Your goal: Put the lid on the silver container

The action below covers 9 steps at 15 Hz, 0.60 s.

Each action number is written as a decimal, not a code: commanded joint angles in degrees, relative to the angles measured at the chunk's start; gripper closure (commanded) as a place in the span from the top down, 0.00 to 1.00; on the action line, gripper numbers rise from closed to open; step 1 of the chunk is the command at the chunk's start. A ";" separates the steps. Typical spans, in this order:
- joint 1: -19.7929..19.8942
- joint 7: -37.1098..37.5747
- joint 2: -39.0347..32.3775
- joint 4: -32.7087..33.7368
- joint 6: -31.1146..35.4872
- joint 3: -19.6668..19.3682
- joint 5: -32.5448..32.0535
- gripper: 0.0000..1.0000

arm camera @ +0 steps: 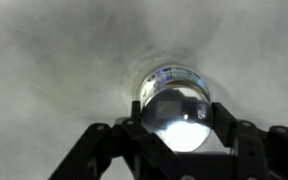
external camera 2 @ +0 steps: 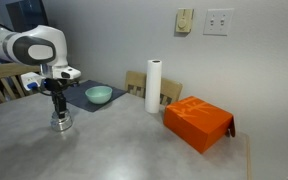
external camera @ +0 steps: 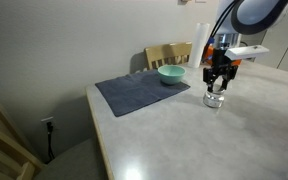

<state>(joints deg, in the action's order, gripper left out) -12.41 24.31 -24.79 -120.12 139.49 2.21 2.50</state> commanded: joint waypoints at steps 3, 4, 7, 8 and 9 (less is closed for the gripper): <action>2.42 -5.26 -1.91 1.83 -2.26 2.01 5.01 0.44; 2.34 -5.41 -1.86 1.82 -2.27 1.99 5.22 0.44; 1.91 -5.17 -1.66 1.73 -2.00 1.82 4.97 0.44; 1.82 -5.06 -1.71 1.59 -1.79 1.83 4.87 0.44; 1.71 -4.85 -1.82 1.55 -1.74 1.82 4.77 0.44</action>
<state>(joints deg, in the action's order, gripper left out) -11.52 20.96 -25.63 -119.28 138.58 3.15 6.19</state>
